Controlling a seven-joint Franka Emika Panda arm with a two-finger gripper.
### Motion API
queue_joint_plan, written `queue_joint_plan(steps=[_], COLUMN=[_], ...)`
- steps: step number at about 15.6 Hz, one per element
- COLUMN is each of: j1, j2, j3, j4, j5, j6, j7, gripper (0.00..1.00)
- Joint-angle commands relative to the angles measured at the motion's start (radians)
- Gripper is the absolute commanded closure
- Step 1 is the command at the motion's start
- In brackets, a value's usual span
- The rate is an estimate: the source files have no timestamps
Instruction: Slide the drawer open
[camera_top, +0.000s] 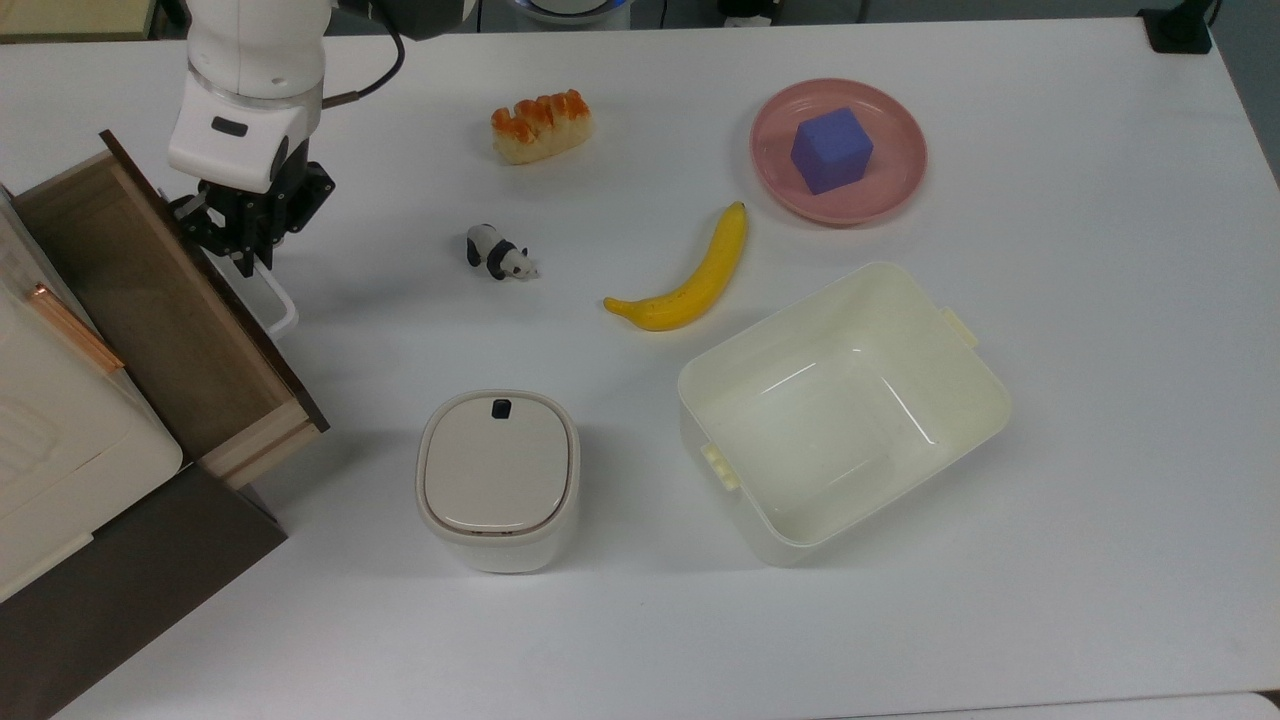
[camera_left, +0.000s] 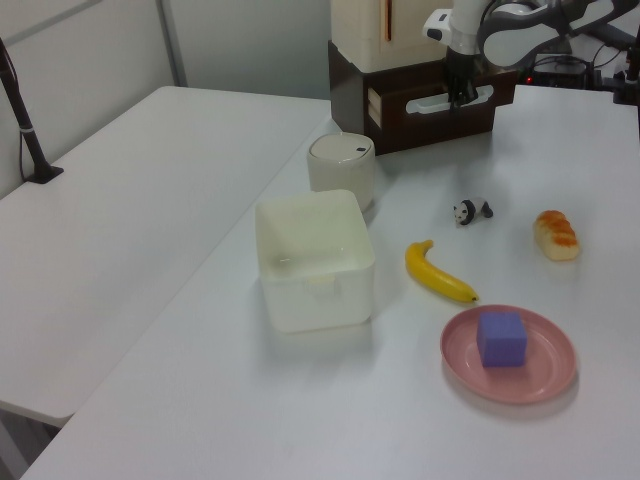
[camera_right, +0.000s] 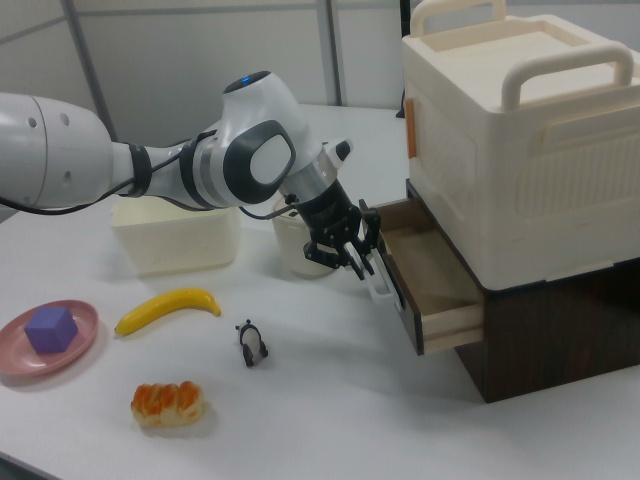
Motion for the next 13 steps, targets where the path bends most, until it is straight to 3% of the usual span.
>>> queue_joint_plan(steps=[1,5,9,13], j1=[0.039,0.057,0.124,0.187], j2=[-0.052,-0.066,-0.072,-0.116], j3=[-0.003,-0.002,-0.002,-0.002], j4=[-0.045,-0.03,0.024,0.051], j5=[-0.002,0.004,0.032,0.165], j6=[-0.016,-0.054,-0.201,-0.331], j7=[0.062,0.097,0.206,0.334], gripper=[0.0,0.0,0.0,0.0])
